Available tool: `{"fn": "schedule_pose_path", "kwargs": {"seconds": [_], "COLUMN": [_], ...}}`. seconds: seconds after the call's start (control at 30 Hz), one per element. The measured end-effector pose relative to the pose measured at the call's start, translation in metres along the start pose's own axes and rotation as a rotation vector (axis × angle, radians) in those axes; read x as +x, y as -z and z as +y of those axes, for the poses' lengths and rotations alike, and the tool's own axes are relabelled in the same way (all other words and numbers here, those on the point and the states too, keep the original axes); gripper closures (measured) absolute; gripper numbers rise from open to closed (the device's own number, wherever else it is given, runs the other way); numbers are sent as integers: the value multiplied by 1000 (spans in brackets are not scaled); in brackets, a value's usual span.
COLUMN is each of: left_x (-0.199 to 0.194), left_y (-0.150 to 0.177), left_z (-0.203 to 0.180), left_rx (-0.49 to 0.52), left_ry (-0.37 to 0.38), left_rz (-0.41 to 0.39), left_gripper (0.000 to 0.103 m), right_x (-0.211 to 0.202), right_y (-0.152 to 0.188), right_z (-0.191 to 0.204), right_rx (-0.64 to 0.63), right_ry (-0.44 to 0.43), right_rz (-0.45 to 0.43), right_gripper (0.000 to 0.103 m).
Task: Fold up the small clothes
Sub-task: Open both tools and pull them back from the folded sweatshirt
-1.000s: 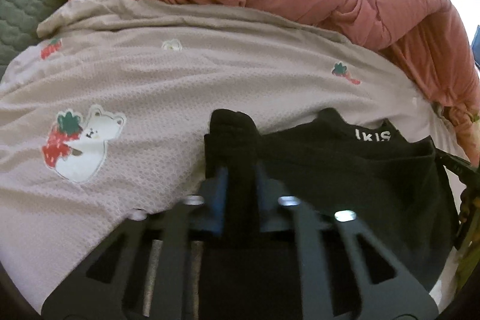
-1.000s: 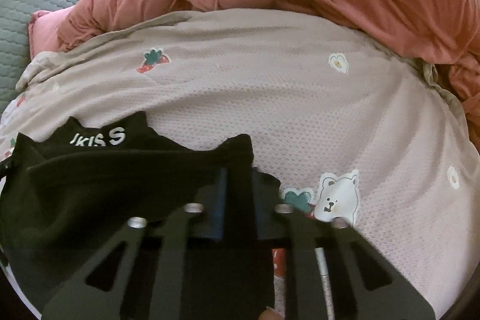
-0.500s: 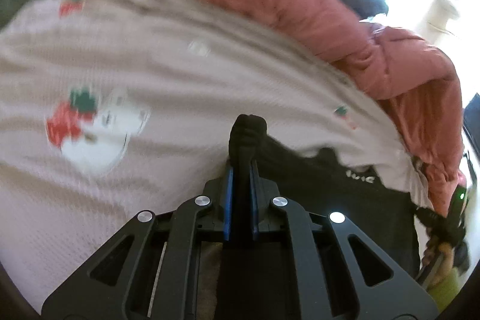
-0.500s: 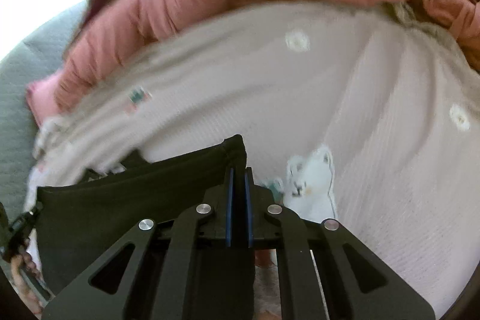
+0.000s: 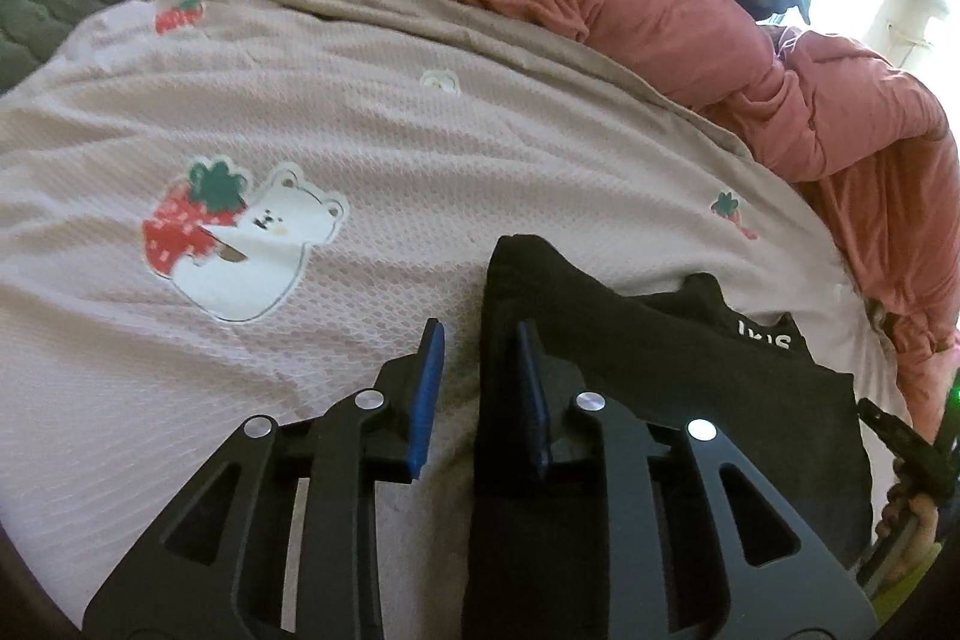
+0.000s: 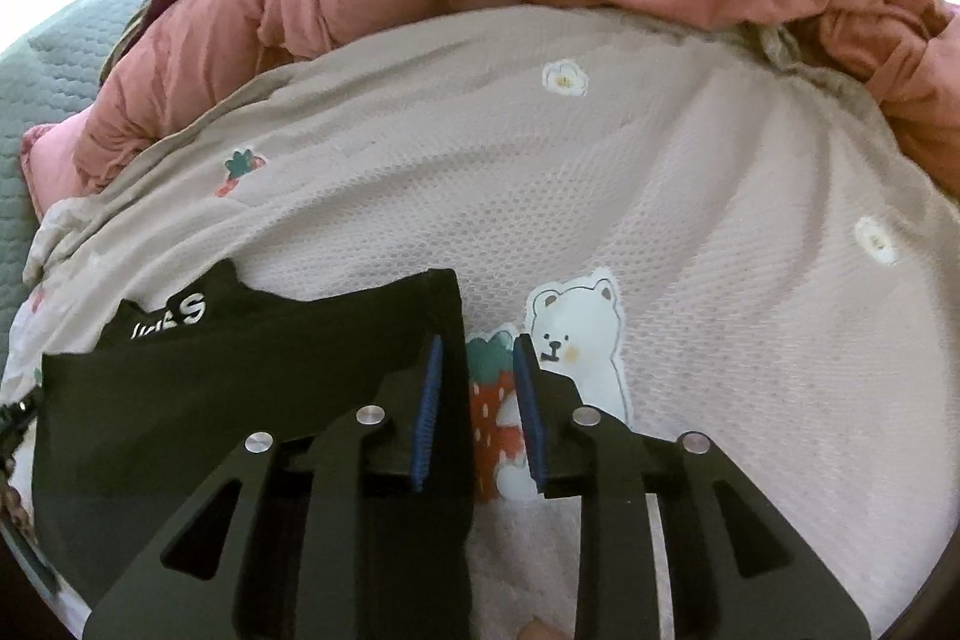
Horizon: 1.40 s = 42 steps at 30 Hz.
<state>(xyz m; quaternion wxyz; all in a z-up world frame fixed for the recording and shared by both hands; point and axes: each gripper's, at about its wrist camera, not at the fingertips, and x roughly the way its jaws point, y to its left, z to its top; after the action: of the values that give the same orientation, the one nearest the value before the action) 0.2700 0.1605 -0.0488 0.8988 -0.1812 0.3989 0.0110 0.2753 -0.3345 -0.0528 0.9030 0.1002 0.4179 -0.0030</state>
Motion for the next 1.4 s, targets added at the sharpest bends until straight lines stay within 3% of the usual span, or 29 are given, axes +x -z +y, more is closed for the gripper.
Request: {"fn": "schedule_pose_path", "kwargs": {"seconds": [0.1,0.3,0.5,0.6,0.7,0.87,0.97,1.07,1.23,1.4], "left_x": [-10,-33,-54,-63,-60,-52,-51,-42,-37,-36], "left_y": [1,8,23,38,56,73,80,89,93,97], "left_z": [-4,-17,-34,-49,-57,-73,-87,-95,-90,-82], "left_rx": [16,60,70,139,179,245,313,364,356,327], "left_ry": [-16,-25,47,27,20,-9,-35,-78,-102,-98], "left_rz": [-5,-15,-9,-19,19,50,37,64,96,114], "left_gripper": [75,67,65,65,63,58,47,47,45,42], "right_x": [-11,-33,-47,-51,-51,-64,-73,-75,-65,-52], "right_y": [6,28,48,57,61,68,75,83,91,95], "right_z": [-3,2,18,25,26,35,52,70,83,68], "right_rx": [7,-16,-102,-140,-143,-174,-252,-317,-392,-370], "right_ry": [-30,-85,-83,-60,-60,-54,-77,-106,-104,-69], "right_rz": [0,19,30,37,47,3,-19,-15,29,102], "right_gripper": [71,64,55,51,47,47,47,47,47,47]}}
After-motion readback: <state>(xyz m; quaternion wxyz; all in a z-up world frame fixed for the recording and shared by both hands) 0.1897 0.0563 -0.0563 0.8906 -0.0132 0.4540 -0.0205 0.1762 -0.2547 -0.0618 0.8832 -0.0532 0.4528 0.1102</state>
